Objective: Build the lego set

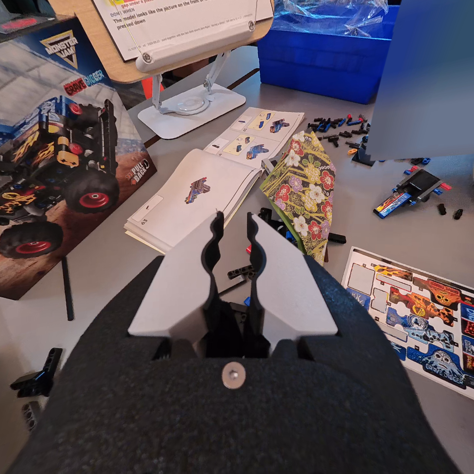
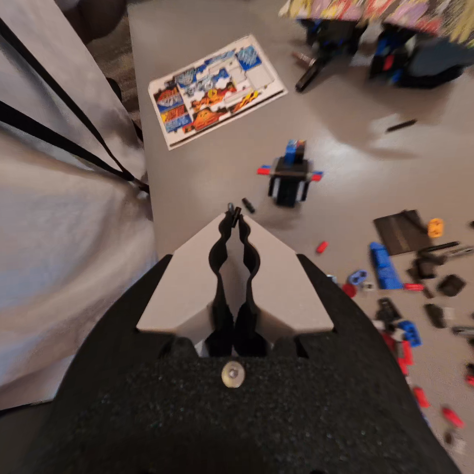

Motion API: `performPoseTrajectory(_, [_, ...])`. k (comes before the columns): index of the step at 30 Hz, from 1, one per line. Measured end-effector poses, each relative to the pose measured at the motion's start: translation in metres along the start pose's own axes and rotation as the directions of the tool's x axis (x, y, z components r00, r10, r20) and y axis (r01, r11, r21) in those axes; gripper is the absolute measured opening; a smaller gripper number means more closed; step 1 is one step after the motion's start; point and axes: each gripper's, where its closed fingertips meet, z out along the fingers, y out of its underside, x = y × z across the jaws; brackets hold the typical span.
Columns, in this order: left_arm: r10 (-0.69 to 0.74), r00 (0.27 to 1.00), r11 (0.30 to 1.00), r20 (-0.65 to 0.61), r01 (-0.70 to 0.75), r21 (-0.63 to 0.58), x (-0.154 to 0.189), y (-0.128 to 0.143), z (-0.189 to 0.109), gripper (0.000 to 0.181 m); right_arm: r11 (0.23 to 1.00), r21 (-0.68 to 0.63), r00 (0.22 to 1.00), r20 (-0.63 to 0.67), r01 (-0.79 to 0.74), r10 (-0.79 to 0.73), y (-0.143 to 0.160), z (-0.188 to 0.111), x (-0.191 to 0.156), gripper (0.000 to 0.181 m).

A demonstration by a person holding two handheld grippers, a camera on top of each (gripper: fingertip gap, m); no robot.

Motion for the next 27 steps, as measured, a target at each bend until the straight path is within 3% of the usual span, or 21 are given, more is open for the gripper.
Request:
performPoseTrajectory(7, [0.005,1.000,1.000,-0.017,-0.005,0.002,0.007,-0.001,0.002,0.015,0.996,-0.093,0.991,-0.133,0.006,-0.018,0.026,0.024,0.000,0.004])
performPoseTrajectory(13, [0.019,1.000,1.000,-0.014,-0.019,-0.004,0.009,0.000,0.003,0.015,0.998,-0.062,0.988,-0.151,0.014,-0.023,0.023,0.025,0.003,0.008])
performPoseTrajectory(16, [0.018,1.000,1.000,-0.013,-0.018,-0.004,0.008,0.001,0.003,0.015,1.000,0.011,0.987,-0.158,0.020,-0.018,0.010,0.011,0.009,0.011])
performPoseTrajectory(19, [0.017,1.000,1.000,-0.012,-0.017,-0.007,0.008,0.001,0.003,0.015,0.994,0.089,0.943,-0.332,0.063,-0.029,-0.011,-0.017,0.054,0.010])
performPoseTrajectory(22, [0.024,1.000,1.000,-0.010,-0.024,-0.009,0.008,0.001,0.003,0.015,0.996,0.065,0.846,-0.534,0.054,-0.011,-0.012,-0.039,0.124,0.010])
performPoseTrajectory(24, [0.034,0.999,0.999,-0.002,-0.034,-0.016,0.007,0.002,0.003,0.015,1.000,0.020,0.829,-0.560,0.015,-0.001,-0.003,-0.036,0.157,0.016])
performPoseTrajectory(27, [0.036,0.999,0.999,0.002,-0.036,-0.025,0.006,0.005,0.005,0.015,1.000,-0.001,0.871,-0.491,-0.030,0.025,0.001,-0.020,0.176,0.017])
